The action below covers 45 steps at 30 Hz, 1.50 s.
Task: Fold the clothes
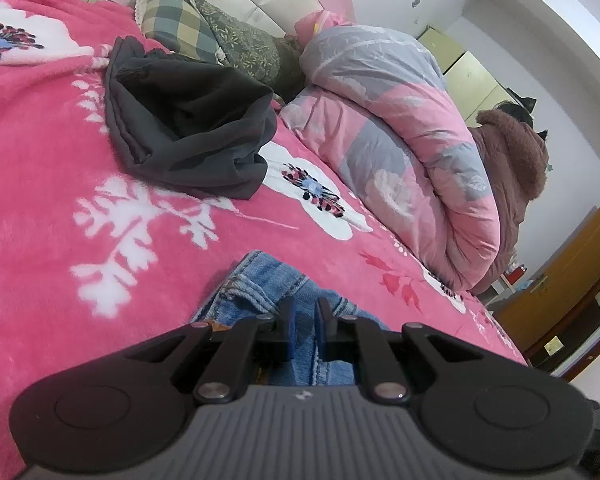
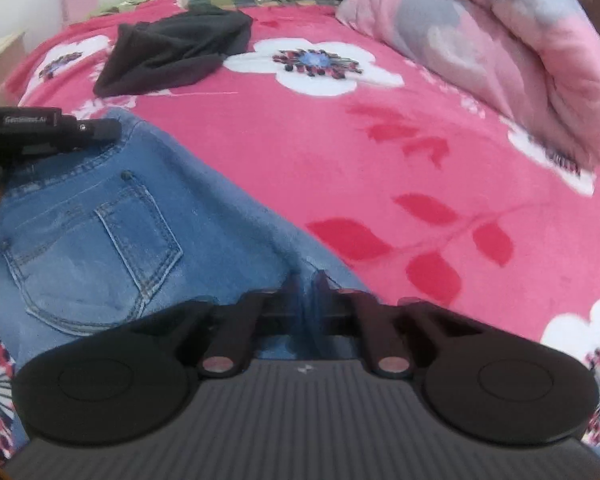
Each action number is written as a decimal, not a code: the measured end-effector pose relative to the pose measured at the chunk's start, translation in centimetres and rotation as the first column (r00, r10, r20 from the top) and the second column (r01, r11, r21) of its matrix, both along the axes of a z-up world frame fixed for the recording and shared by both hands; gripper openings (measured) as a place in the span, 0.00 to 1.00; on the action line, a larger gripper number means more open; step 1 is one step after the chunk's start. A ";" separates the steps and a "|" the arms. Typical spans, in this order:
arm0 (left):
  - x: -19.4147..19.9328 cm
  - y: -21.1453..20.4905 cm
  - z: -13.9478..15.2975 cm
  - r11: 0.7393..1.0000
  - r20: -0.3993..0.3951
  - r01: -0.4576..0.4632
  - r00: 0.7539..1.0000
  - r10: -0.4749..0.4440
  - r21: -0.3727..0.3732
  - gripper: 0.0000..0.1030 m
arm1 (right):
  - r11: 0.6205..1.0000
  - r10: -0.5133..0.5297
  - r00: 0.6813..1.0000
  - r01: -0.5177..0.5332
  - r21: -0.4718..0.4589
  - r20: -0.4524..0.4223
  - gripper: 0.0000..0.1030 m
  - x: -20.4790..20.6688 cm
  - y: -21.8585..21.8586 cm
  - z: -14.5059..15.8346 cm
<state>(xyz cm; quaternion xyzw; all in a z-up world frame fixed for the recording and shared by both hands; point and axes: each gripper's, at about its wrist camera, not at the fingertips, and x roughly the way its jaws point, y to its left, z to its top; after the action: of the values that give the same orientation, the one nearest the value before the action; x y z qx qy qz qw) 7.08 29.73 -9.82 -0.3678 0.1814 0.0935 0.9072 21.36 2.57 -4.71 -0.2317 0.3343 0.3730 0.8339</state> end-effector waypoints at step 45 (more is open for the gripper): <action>8.1 -9.9 0.8 0.952 -0.177 0.283 0.949 -0.259 0.122 0.21 | 0.965 -0.207 0.977 0.195 0.173 0.056 0.57 -1.0 -15.1 5.2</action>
<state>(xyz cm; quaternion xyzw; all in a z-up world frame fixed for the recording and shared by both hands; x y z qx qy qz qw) 15.20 19.87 -9.01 -0.2637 0.2947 0.0097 0.9185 20.39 -12.50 0.46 -0.1395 0.2931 0.3042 0.8956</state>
